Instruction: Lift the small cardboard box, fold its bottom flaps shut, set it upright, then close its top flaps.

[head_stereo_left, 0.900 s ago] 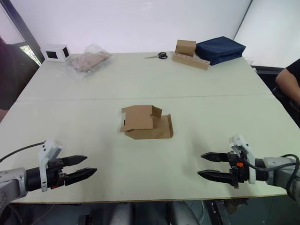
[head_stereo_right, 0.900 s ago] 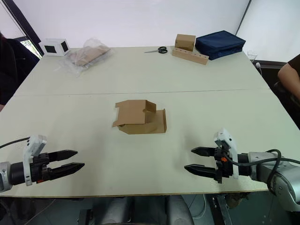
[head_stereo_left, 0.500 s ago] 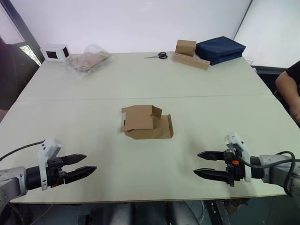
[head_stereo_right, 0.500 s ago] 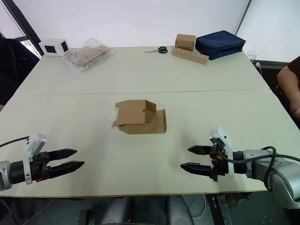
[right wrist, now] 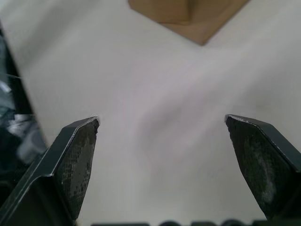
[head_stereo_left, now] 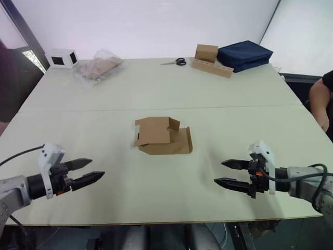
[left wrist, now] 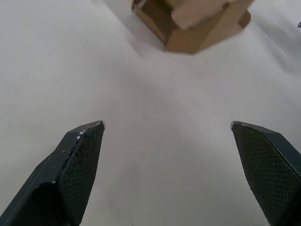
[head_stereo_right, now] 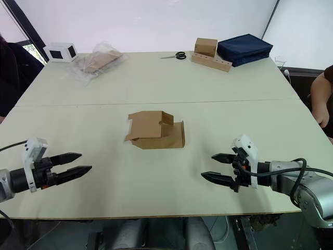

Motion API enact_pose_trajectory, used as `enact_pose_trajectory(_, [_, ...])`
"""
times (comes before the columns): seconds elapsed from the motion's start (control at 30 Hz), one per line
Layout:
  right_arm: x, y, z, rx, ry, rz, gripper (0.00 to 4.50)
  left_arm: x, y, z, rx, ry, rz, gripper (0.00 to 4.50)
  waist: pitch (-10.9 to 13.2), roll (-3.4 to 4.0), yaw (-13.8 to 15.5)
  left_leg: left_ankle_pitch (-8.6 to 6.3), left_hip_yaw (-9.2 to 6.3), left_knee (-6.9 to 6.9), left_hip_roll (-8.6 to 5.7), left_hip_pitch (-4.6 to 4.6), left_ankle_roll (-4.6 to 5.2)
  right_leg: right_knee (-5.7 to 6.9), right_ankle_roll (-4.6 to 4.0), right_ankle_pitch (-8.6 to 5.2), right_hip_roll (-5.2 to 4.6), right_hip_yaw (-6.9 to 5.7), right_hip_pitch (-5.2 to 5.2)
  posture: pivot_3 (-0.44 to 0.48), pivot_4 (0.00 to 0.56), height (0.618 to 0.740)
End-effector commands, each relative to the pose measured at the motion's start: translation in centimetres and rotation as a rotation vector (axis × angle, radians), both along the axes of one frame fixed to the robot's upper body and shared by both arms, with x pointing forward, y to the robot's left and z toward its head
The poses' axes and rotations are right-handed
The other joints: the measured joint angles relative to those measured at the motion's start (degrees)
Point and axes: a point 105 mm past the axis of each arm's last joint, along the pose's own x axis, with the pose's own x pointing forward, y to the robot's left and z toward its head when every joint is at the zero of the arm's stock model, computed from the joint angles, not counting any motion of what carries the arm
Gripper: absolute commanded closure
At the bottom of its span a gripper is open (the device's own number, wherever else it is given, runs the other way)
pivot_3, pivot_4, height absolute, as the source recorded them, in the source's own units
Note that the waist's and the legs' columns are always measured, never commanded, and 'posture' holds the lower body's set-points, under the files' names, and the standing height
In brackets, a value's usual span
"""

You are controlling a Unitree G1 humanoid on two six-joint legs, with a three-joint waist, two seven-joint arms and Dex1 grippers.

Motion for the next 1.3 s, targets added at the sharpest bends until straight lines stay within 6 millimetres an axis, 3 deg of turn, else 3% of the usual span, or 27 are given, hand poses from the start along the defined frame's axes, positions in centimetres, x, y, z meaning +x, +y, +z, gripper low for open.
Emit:
enact_pose_trajectory(0.03, [0.3, -0.1, 1.4, 0.038, -0.075, -0.018, 0.00, 0.8, 0.6, 0.2, 0.039, -0.007, 0.017, 0.09, 0.00, 0.00, -0.02, 0.00, 0.00, 0.00, 0.00, 0.00, 0.00, 0.00, 0.00, 0.00, 0.00, 0.00, 0.00, 0.000, 0.150, 0.740])
enact_pose_trajectory(0.2, [1.3, -0.6, 3.0, 0.036, -0.183, -0.064, 0.00, 1.7, 1.2, 0.8, -0.053, 0.146, 0.004, 0.09, 0.01, 0.00, 0.01, 0.00, -0.01, 0.01, 0.00, 0.00, 0.00, 0.04, 0.00, 0.00, 0.01, -0.01, 0.00, 0.000, 0.150, 0.740])
enact_pose_trajectory(0.3, [1.6, -0.4, 3.9, -0.012, -0.246, -0.055, 0.00, 3.3, 2.1, 1.5, -0.126, 0.191, 0.031, 0.09, 0.02, 0.03, -0.01, 0.00, -0.01, 0.00, 0.00, 0.00, 0.00, 0.04, 0.00, 0.00, 0.02, 0.00, -0.02, 0.000, 0.150, 0.740])
enact_pose_trajectory(0.4, [1.6, 0.7, 5.1, -0.040, -0.296, -0.012, 0.00, 5.0, 1.6, 2.5, -0.240, 0.238, 0.014, 0.09, 0.01, 0.04, -0.20, 0.00, -0.01, 0.01, -0.02, -0.01, 0.00, 0.09, 0.00, 0.00, 0.05, -0.02, -0.05, 0.000, 0.150, 0.740])
enact_pose_trajectory(0.67, [1.0, 4.9, 7.2, -0.079, -0.401, 0.120, 0.00, 8.9, -4.2, 3.4, -0.477, 0.424, -0.149, 0.09, 0.03, 0.01, -0.06, 0.01, -0.06, 0.12, -0.03, -0.17, -0.01, 0.18, 0.01, 0.00, 0.05, -0.05, -0.19, 0.000, 0.150, 0.740])
enact_pose_trajectory(0.87, [0.5, 6.4, 7.3, -0.108, -0.407, 0.144, 0.00, 10.6, -7.7, 2.1, -0.519, 0.500, -0.228, 0.09, 0.03, -0.01, -0.73, 0.02, -0.06, 0.17, -0.04, -0.23, -0.03, 0.17, 0.01, 0.00, 0.06, -0.03, -0.28, 0.000, 0.150, 0.740])
enact_pose_trajectory(1.3, [0.2, 7.2, 7.4, -0.082, -0.400, 0.094, 0.00, 13.2, -11.5, 1.8, -0.599, 0.515, -0.295, 0.09, 0.03, -0.02, -0.31, 0.02, -0.07, 0.19, -0.07, -0.27, -0.02, 0.19, 0.01, 0.00, 0.04, -0.04, -0.29, 0.000, 0.150, 0.740])
